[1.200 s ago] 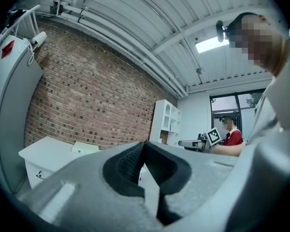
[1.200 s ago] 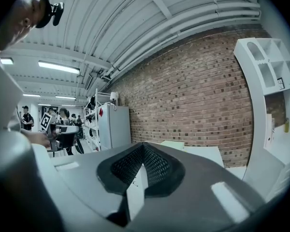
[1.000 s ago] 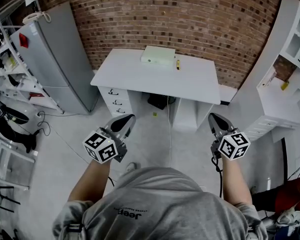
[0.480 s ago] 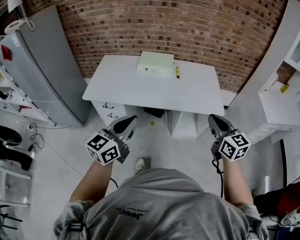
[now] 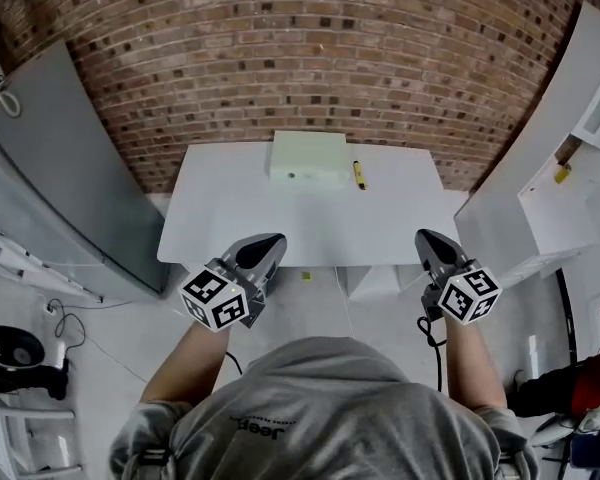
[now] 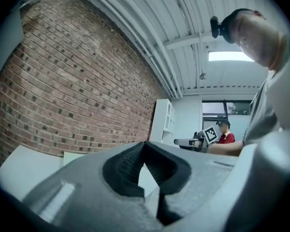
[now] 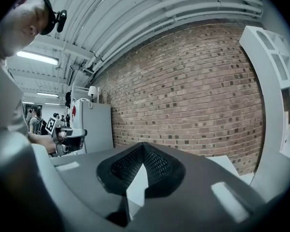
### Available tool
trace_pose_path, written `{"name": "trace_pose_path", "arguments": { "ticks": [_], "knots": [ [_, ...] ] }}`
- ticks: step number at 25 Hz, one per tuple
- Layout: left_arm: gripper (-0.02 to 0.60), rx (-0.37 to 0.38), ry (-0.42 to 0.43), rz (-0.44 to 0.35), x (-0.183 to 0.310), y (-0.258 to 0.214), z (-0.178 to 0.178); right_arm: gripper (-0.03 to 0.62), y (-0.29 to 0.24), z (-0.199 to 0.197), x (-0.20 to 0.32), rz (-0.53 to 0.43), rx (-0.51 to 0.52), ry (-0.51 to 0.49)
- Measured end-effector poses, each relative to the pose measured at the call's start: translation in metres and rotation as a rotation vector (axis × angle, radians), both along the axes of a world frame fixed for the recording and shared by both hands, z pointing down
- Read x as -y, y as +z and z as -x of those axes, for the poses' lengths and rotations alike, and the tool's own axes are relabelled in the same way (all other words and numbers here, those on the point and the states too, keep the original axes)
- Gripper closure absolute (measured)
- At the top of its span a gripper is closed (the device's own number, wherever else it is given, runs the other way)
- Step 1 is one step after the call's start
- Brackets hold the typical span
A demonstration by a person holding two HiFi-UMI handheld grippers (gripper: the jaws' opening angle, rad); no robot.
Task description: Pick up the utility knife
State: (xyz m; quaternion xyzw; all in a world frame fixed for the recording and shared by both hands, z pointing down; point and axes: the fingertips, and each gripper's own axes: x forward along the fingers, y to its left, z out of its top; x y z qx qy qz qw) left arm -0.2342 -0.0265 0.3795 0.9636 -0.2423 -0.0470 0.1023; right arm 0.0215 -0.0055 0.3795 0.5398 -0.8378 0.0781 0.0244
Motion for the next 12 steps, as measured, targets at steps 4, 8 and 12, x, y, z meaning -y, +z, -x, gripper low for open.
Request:
{"name": "trace_pose_path", "arguments": {
  "ticks": [4,8,12],
  "knots": [
    [0.583,0.005,0.036,0.007,0.041,0.007,0.003,0.585,0.004,0.012,0.038,0.018,-0.004,0.019],
    [0.583,0.002,0.052,0.024,0.072,0.011,0.004,0.585,0.007,0.015,0.068,0.037,-0.011,0.026],
    [0.583,0.001,0.04,0.035,0.098,0.015,0.0,0.585,0.011,0.008,0.098,0.044,-0.008,0.018]
  ]
}}
